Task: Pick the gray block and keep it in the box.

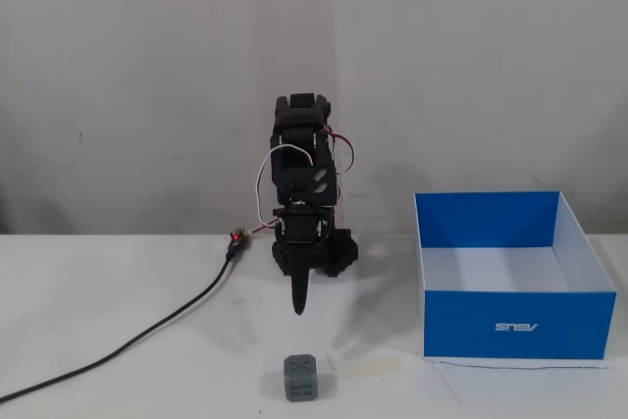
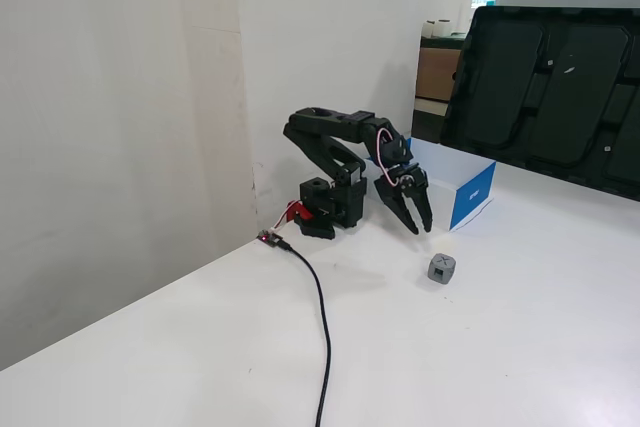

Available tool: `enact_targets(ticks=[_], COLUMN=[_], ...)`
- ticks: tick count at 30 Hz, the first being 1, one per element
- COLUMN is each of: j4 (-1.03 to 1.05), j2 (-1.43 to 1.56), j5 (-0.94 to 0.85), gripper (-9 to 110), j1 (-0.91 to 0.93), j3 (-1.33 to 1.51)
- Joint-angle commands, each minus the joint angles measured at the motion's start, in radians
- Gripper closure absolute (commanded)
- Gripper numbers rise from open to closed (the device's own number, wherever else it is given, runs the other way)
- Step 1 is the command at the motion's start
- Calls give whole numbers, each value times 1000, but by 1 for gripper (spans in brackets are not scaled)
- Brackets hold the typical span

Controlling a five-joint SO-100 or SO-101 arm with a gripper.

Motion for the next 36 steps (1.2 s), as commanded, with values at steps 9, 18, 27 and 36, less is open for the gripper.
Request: enact_targets(ticks=[9,18,27,36], j4=[38,67,51,3], j2=[-394,-620,-759,-862], j5=[8,3,3,8], gripper=[89,85,80,77], j1=[0,6,2,0], j3=[-301,-456,-535,-546])
